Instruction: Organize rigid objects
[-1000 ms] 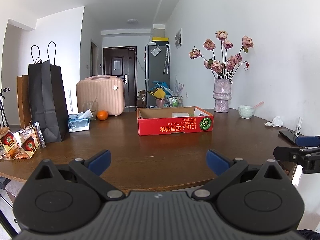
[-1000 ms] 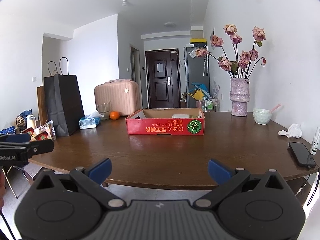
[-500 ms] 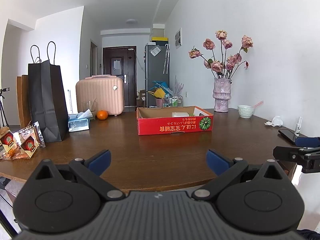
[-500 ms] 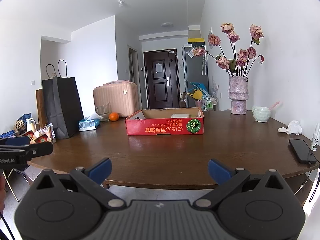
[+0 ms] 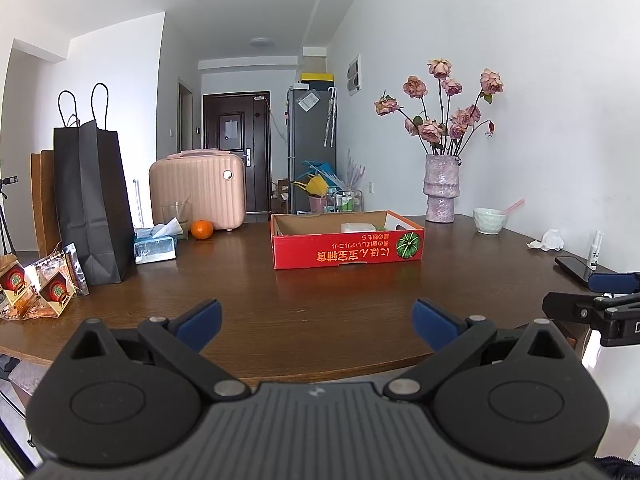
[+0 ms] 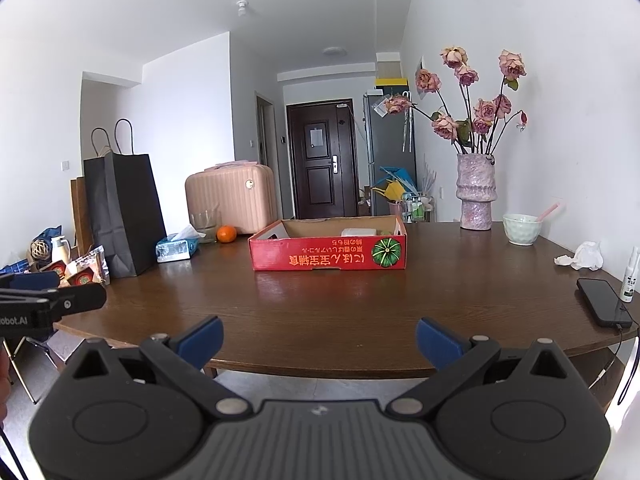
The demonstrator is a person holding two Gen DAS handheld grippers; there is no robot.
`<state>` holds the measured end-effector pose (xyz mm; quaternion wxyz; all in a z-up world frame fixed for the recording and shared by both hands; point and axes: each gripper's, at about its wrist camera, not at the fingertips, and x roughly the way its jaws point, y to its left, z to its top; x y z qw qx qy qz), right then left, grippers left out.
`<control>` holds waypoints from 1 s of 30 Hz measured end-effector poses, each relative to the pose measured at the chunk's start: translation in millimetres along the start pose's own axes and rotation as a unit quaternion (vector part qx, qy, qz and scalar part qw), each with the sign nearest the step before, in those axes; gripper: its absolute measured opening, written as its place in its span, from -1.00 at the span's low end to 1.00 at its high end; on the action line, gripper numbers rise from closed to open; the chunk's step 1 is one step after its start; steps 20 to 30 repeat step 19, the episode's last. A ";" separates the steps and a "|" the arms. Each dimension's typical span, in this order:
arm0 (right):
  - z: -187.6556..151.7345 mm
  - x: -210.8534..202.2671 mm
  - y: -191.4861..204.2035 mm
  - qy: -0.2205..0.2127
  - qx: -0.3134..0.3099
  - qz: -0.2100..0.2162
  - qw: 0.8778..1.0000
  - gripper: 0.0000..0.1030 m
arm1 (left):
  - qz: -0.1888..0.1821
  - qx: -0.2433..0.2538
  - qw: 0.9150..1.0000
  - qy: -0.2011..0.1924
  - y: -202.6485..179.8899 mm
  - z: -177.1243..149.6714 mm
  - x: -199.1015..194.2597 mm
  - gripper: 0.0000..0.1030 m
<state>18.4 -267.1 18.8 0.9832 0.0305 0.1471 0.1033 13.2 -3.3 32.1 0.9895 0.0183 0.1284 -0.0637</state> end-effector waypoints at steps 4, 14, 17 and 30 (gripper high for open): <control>0.0 -0.5 -0.2 -0.001 0.001 -0.001 1.000 1.00 | 0.000 0.000 1.000 0.000 0.0 -0.1 0.0 1.00; -0.4 0.7 -1.9 0.001 0.003 -0.001 1.000 1.00 | 0.001 -0.002 1.000 0.007 -1.8 0.8 1.3 1.00; -0.5 1.3 -2.1 0.003 0.003 0.000 1.000 1.00 | 0.001 -0.011 1.000 0.004 -2.0 0.6 0.9 1.00; -0.4 1.2 -1.5 0.002 0.002 0.001 1.000 1.00 | -0.010 -0.008 1.000 -0.003 -2.4 -0.7 -1.9 1.00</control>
